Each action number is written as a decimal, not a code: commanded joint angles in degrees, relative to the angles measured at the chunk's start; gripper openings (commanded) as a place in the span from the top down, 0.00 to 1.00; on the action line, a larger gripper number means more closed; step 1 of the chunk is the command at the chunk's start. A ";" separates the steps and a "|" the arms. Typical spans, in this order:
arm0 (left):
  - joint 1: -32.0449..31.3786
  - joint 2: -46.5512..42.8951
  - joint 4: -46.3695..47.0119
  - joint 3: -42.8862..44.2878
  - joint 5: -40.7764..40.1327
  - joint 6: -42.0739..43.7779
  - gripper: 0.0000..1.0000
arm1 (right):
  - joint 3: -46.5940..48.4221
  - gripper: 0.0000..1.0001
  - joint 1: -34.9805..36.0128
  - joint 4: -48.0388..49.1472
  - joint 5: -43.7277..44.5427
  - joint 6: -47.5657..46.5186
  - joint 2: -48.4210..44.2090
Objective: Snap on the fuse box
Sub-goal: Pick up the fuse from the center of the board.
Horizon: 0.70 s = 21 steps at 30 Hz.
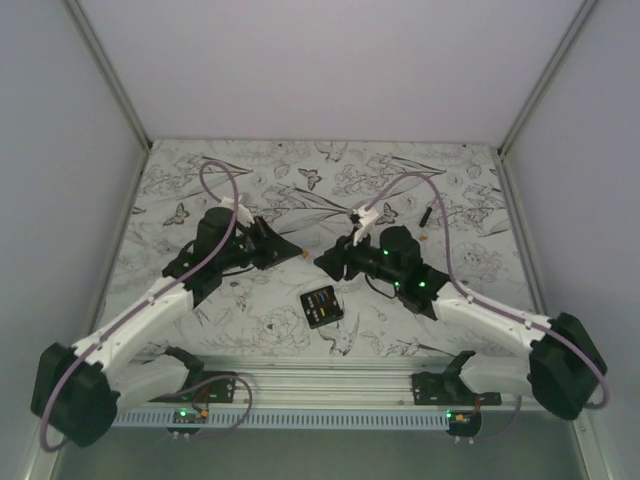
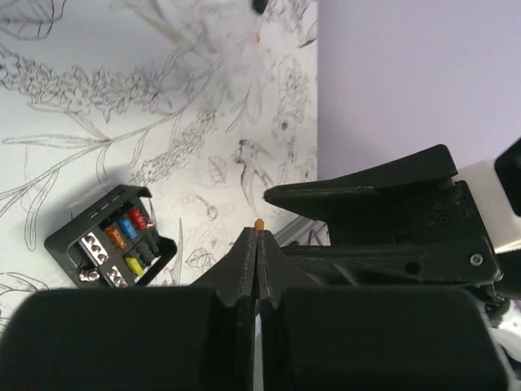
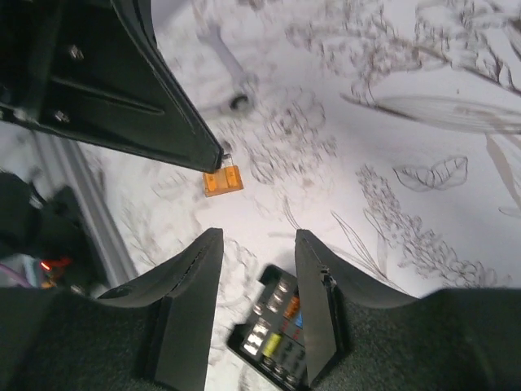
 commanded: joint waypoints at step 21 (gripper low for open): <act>-6.79 -20.83 5.00 0.77 -16.86 -7.03 1.00 | -5.67 0.54 9.33 43.33 13.32 32.71 -1.56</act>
